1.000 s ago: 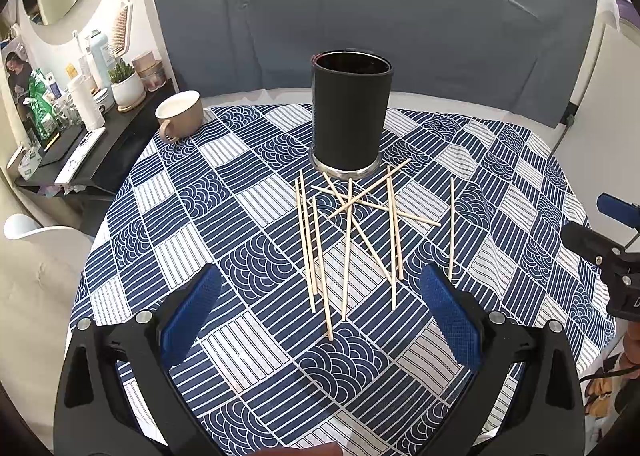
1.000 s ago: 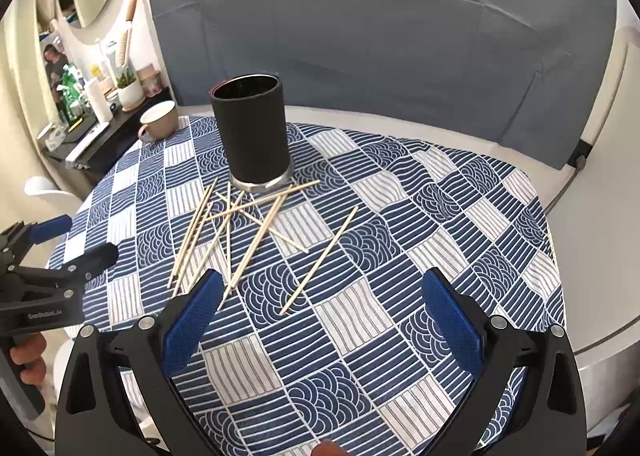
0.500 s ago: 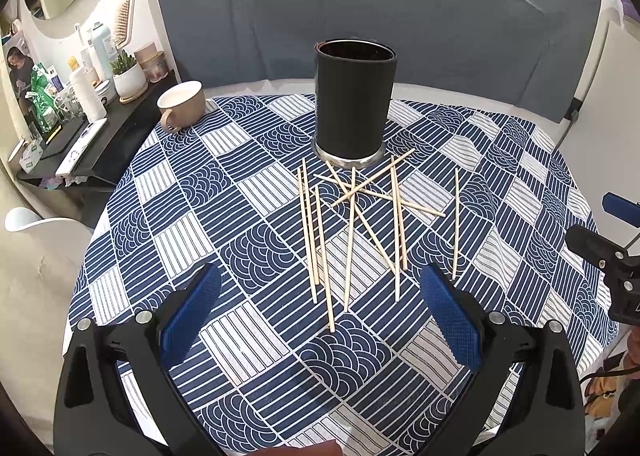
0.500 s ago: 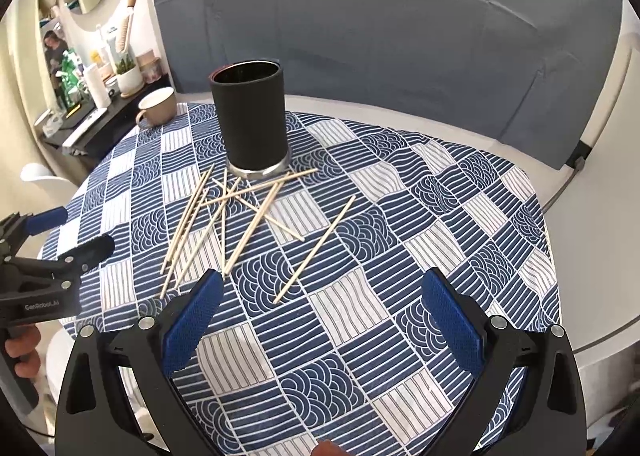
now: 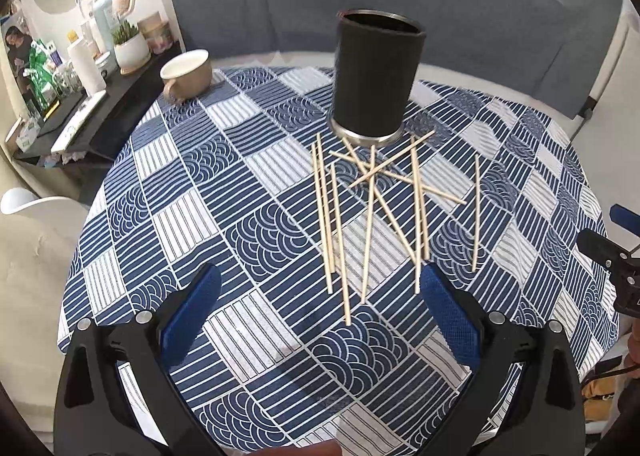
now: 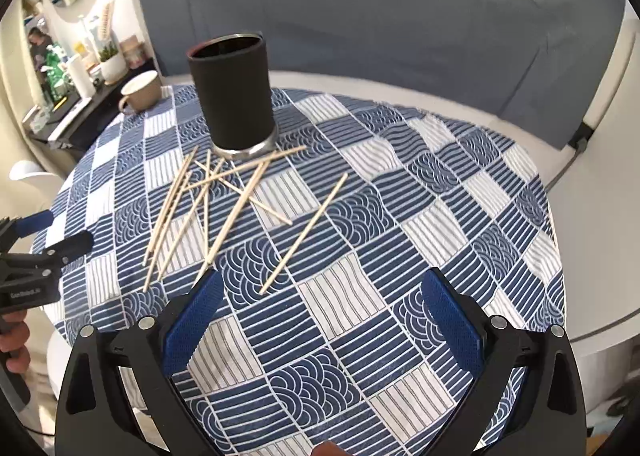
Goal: Organize utensils
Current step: 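Move both grippers toward the scattered wooden sticks beside the black holder, then close the left and right grippers each on one wooden stick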
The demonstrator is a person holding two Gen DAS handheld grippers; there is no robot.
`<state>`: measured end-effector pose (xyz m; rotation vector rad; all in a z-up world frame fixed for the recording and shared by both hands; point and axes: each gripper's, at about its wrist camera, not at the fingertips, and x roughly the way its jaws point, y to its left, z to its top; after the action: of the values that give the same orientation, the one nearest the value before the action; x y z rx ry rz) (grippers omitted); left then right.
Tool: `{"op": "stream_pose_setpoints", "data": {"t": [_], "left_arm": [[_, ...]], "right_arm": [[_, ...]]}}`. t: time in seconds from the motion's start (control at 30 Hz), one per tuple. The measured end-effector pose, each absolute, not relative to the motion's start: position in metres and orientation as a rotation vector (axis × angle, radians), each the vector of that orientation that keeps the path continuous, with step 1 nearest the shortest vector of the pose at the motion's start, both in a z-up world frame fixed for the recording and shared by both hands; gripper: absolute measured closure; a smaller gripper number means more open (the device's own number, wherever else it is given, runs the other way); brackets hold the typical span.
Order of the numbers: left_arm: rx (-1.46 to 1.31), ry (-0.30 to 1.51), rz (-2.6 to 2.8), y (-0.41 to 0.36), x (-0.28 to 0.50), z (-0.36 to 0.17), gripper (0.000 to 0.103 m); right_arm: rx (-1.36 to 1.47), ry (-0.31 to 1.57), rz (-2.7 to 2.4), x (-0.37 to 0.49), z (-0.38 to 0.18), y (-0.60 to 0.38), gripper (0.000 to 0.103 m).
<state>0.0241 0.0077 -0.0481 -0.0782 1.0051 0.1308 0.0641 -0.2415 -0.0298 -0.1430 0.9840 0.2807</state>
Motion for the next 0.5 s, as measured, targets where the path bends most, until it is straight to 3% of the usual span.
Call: {"op": "stream_pose_setpoints", "data": {"t": [0.5], "left_arm": [[-0.064,1.128,0.084,0.055,0.087,-0.082,0.006]], "right_arm": [[-0.084,1.126,0.138,0.119,-0.071,-0.224,0.008]]}}
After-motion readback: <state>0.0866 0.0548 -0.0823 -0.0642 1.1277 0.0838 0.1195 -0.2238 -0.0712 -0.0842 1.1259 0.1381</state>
